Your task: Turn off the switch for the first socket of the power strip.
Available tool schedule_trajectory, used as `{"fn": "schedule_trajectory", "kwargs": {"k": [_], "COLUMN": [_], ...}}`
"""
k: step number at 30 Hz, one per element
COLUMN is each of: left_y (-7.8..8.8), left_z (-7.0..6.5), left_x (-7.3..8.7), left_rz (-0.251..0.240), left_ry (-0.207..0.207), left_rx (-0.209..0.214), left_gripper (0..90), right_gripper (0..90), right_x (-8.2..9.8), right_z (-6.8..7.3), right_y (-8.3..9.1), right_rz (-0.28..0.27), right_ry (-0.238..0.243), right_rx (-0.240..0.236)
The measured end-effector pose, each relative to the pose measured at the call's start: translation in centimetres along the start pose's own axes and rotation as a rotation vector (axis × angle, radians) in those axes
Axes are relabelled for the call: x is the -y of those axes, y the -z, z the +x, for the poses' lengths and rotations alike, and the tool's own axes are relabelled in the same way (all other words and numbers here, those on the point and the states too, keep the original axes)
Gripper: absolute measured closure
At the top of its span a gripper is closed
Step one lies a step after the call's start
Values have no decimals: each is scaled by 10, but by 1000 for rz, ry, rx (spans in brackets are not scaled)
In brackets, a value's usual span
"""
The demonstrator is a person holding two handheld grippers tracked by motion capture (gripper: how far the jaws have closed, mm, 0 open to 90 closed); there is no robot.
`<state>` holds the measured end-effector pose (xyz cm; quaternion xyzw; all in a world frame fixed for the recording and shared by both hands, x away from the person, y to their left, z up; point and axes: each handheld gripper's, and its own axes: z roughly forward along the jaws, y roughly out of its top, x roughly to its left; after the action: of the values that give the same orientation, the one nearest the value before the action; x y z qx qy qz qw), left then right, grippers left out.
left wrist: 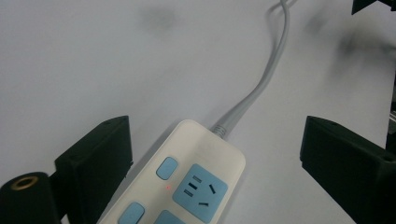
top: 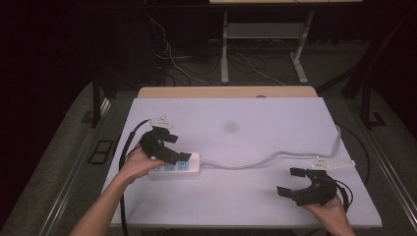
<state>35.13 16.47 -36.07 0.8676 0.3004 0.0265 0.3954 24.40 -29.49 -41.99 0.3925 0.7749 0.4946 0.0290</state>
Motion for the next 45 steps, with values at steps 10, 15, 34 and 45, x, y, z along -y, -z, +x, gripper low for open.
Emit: {"fn": "schedule_trajectory", "kwargs": {"k": [10,15,34,45], "left_y": [-4,-5,-25,-34], "left_z": [12,15,27,34], "left_x": [2,3,6,10], "left_rz": [-5,-10,54,126], "left_ry": [14,10,20,16], "left_rx": [14,4,20,29], "left_gripper": [308,469,804,890], "right_gripper": [5,5,5,5], "right_x": [1,1,2,2], "right_z": [-1,-1,-1,-2], "right_y": [0,0,0,-1], "right_rz": [0,2,8,10], "right_ry": [-4,-4,-4,-1], "right_rx": [0,-2,-7,-7]}}
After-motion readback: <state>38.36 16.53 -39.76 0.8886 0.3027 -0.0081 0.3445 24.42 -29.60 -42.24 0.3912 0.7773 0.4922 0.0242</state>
